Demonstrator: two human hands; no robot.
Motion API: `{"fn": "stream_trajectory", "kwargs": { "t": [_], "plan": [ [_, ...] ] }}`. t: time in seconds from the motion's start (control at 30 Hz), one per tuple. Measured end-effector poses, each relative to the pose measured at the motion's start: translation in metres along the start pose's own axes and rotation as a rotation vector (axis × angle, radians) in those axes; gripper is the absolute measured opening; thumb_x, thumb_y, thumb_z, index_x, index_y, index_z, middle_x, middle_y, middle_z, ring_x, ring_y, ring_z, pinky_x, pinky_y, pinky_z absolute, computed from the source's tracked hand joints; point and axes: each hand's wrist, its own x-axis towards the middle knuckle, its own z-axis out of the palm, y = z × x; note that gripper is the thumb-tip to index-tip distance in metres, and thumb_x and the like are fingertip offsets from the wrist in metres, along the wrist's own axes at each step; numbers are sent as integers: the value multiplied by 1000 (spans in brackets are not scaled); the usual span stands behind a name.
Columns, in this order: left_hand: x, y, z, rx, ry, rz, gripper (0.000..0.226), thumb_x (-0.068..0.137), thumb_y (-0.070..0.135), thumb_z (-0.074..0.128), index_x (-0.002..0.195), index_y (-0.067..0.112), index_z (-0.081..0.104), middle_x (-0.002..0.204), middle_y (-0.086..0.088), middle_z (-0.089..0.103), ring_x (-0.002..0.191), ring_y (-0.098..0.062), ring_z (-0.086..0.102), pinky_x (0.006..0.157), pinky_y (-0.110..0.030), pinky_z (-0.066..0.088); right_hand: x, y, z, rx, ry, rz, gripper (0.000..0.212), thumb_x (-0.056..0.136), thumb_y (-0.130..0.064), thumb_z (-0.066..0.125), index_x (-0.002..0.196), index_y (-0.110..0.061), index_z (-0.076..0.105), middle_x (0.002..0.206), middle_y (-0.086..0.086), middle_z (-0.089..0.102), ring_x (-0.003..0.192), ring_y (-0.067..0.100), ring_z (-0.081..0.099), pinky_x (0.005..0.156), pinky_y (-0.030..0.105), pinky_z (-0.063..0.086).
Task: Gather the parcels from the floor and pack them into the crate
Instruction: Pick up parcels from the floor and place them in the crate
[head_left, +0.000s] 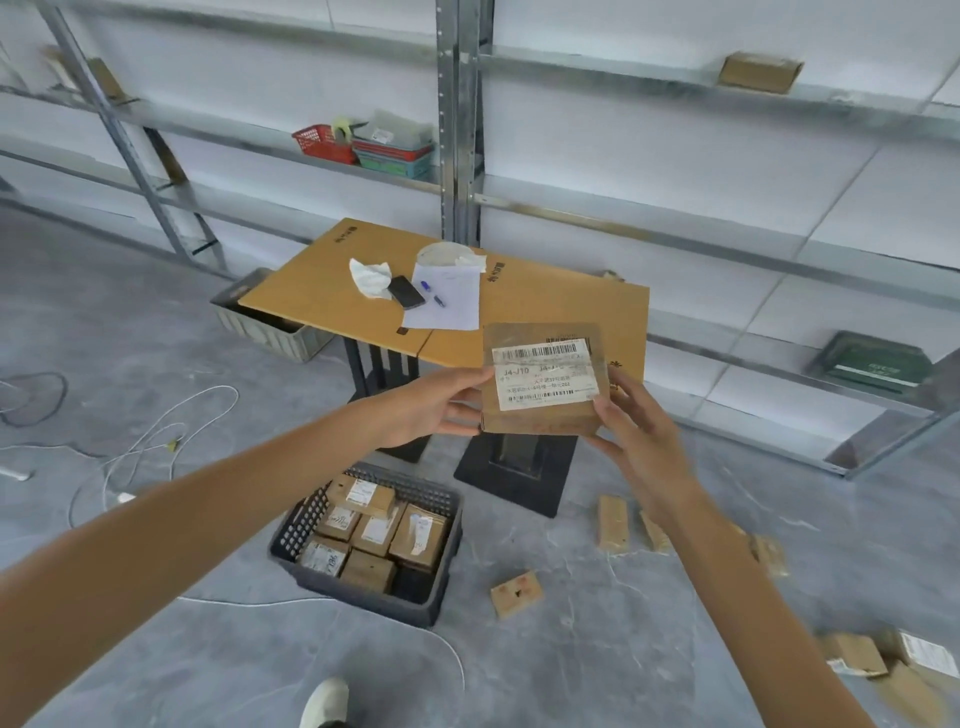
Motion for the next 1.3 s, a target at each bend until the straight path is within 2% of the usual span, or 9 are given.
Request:
{"fn": "stream_trajectory", "kwargs": {
  "t": [0.2,0.37,0.5,0.7,0.87,1.0,1.1,1.2,1.3],
  "plan": [
    [-25,-23,-91,10,5,-3,33,94,46,49,115,24,61,111,0,71,105,-20,66,96,-38,50,16,20,92,4,-30,44,43,92,-18,57,134,-21,47,121,3,62,110,13,60,86,31,56],
    [-25,-48,-177,-51,33,-36,22,96,36,50,110,25,62,108,-2,72,103,-19,67,98,-40,49,41,51,179,-39,-14,107,37,93,-21,57,128,-26,49,121,2,60,114,14,56,96,38,50],
    [-12,-74,-229,-52,6,-106,20,96,31,52,113,24,59,109,-2,70,105,-17,65,100,-41,47,63,81,232,-75,82,155,33,92,-25,57,124,-25,49,120,5,60,108,14,58,90,36,53],
    [27,-98,-263,28,-86,-186,35,92,24,59,125,18,49,120,-4,64,109,-17,62,96,-39,51,88,125,255,-200,180,267,43,93,-29,55,134,-22,43,117,9,61,106,19,60,93,41,51],
    [86,-137,-277,58,-188,-267,29,90,20,62,117,23,52,111,4,67,100,-7,65,84,-28,56,120,176,247,-232,163,411,49,95,-33,52,140,-28,34,116,2,59,97,11,62,71,25,55],
    [145,-214,-281,61,-193,-352,23,92,22,59,112,30,52,110,9,67,103,-6,64,89,-30,53,152,251,246,-274,70,495,51,95,-30,52,137,-36,25,118,-4,58,97,10,64,71,22,58],
    [195,-297,-286,78,-193,-411,20,93,17,58,109,30,55,109,8,66,107,-12,62,94,-32,50,179,336,242,-352,20,526,39,94,-26,54,123,-37,31,115,-4,62,95,7,66,72,21,58],
    [242,-390,-289,86,-157,-467,35,92,11,59,125,18,50,113,1,63,100,-11,62,83,-25,54,201,437,239,-441,25,625,41,94,-30,55,128,-27,33,108,-6,61,91,8,64,71,24,57],
    [278,-487,-288,113,-169,-498,58,92,11,58,142,21,31,105,6,58,92,-10,61,75,-25,56,213,541,241,-499,-6,750,48,92,-37,56,132,-23,34,114,-2,62,93,14,64,68,26,55]
  ]
}}
